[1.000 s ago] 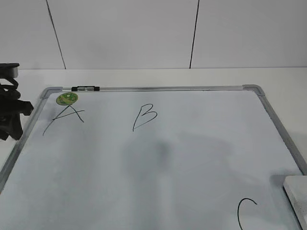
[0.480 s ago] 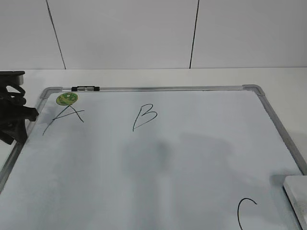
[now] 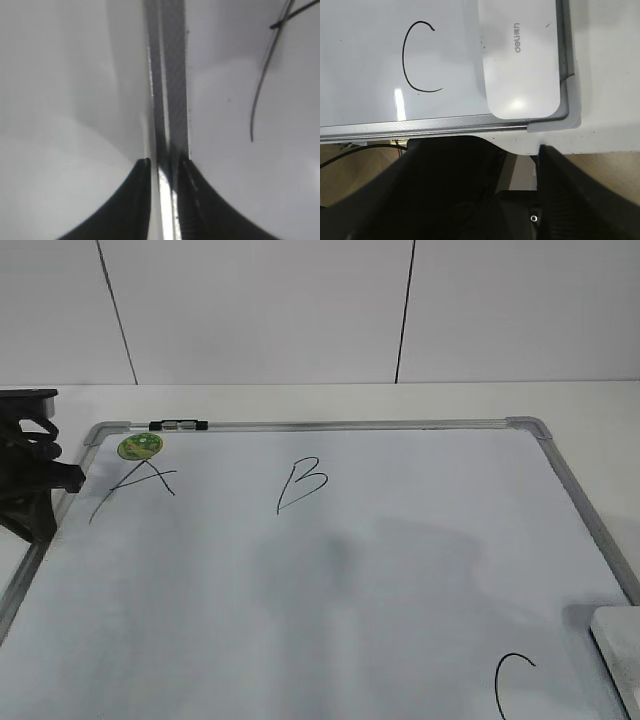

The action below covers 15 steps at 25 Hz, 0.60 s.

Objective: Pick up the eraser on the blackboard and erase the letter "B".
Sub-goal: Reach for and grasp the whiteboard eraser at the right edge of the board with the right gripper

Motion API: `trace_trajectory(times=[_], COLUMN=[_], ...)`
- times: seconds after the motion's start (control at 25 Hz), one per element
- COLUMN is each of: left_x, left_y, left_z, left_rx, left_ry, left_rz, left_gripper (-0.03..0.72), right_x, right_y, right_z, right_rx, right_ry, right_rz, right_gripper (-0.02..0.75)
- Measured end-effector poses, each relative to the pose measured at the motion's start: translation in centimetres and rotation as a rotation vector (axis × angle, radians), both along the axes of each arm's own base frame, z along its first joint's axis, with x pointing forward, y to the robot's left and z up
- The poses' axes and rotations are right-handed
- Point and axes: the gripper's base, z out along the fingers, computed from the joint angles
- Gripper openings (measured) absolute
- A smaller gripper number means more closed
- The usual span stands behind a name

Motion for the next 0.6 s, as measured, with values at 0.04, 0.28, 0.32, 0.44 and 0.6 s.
trace_trajectory(times=[0.04, 0.28, 0.32, 0.44, 0.6], left_x=[0.03, 0.00, 0.00, 0.00, 0.00], left_y=[-0.02, -0.09, -0.09, -0.09, -0.10], left_z=[0.05, 0.05, 0.05, 0.05, 0.05], left_rx=[-0.002, -0.013, -0.013, -0.013, -0.015], left_ry=[0.000, 0.005, 0.006, 0.006, 0.006], left_rz=[0.001, 0.032, 0.038, 0.038, 0.039], left_gripper=[0.087, 0.020, 0.019, 0.019, 0.019], right_x=[0.00, 0.01, 0.02, 0.04, 0.18], right_y=[0.00, -0.18, -0.30, -0.70, -0.93], right_z=[0.00, -0.03, -0.05, -0.11, -0.20], right_rx=[0.000, -0.022, -0.035, -0.079, -0.103], right_ry=[0.000, -0.001, -0.002, -0.003, 0.003], right_rz=[0.000, 0.000, 0.001, -0.009, -0.023], right_gripper=[0.551, 0.551, 0.551, 0.561, 0.647])
